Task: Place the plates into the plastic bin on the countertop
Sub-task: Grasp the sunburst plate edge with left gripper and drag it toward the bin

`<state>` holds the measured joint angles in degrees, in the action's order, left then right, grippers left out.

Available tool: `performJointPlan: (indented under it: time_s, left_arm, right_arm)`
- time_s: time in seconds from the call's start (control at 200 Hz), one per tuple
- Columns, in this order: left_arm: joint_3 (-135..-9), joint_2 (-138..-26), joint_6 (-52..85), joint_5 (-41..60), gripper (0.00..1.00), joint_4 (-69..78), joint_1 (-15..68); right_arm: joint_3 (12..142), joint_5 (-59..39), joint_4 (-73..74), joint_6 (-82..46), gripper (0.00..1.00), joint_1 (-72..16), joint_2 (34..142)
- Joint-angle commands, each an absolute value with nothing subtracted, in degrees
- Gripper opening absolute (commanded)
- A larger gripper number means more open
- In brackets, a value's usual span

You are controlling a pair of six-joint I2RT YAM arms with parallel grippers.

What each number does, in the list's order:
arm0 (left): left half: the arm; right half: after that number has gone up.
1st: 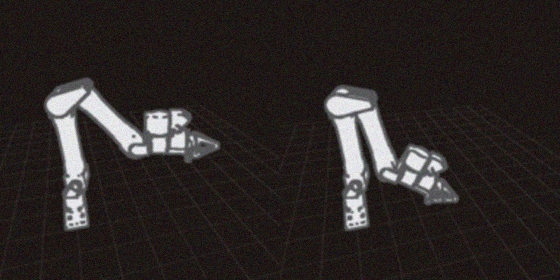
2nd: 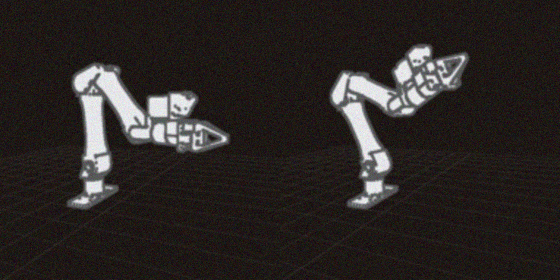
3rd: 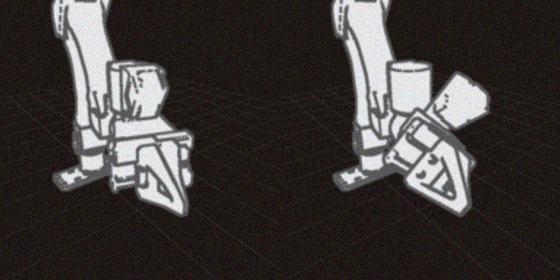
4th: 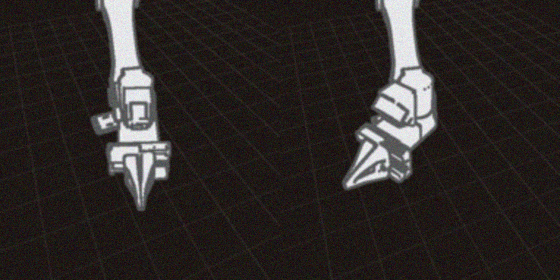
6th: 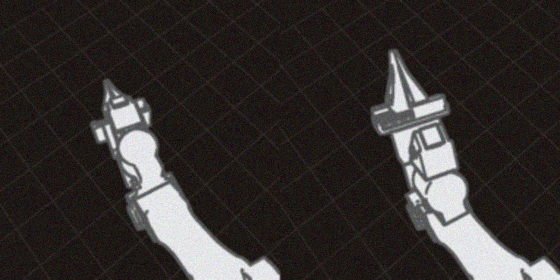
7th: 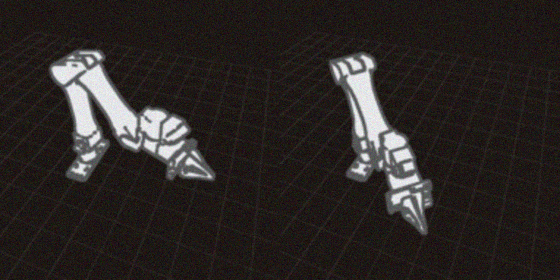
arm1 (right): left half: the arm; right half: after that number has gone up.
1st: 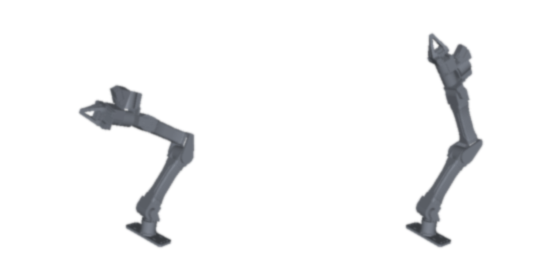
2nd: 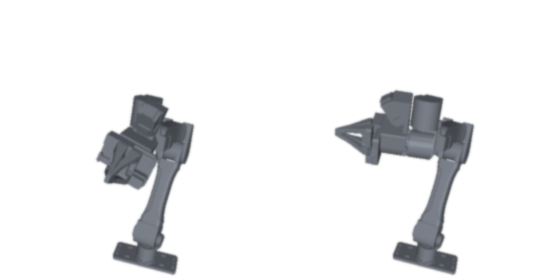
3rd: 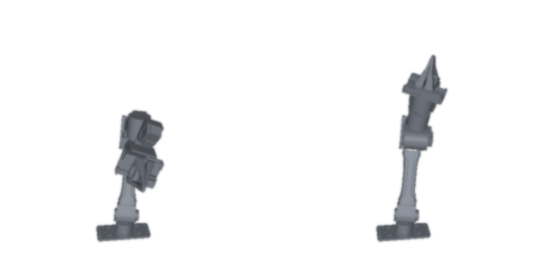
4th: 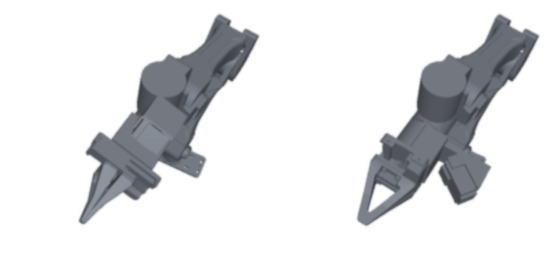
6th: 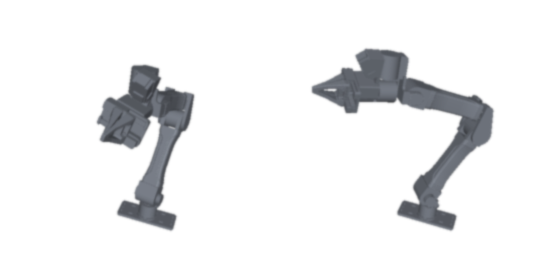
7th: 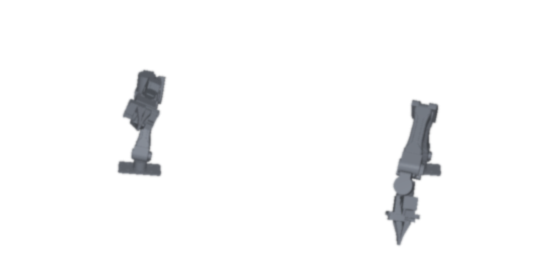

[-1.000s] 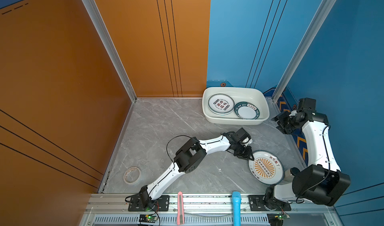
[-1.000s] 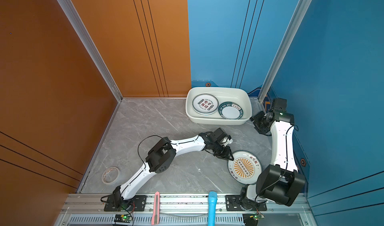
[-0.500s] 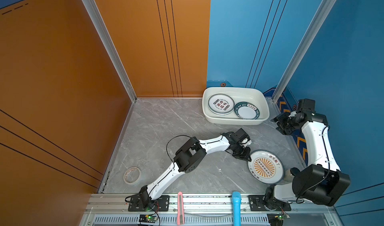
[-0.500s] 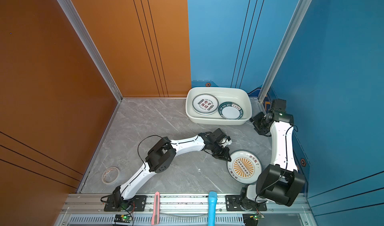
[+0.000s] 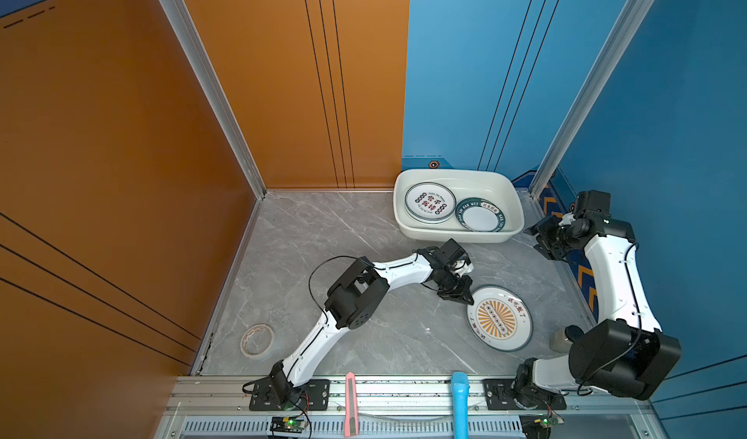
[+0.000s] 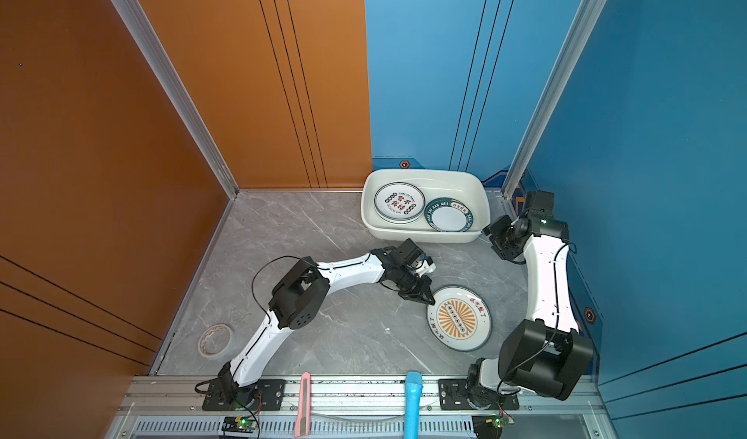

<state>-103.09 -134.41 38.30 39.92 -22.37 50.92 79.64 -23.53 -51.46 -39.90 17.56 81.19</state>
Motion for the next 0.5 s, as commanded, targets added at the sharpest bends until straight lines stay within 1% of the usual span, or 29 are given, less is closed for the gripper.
performJointPlan:
  time_s: [0.0, 0.255, 0.39, 0.491]
  left_arm:
    - [-98.61, -125.86, 35.94, 38.65, 0.0, -24.87, 47.05]
    - [-83.93, -107.12, 36.07, 42.41, 0.0, -24.86, 38.79]
    - [-78.84, -98.88, 37.22, 44.5, 0.0, -24.89, 32.46]
    - [-76.96, -94.83, 36.55, 45.41, 0.0, -27.29, 27.4]
  right_arm:
    - [80.36, -26.26, -46.87, -39.76, 0.56, 14.96, 82.76]
    - [86.26, -30.51, -43.1, -36.83, 0.57, 8.54, 88.93]
    - [88.63, -34.95, -39.25, -37.14, 0.58, 5.5, 92.85]
    - [91.04, -37.41, -37.14, -37.01, 0.59, 3.04, 95.51]
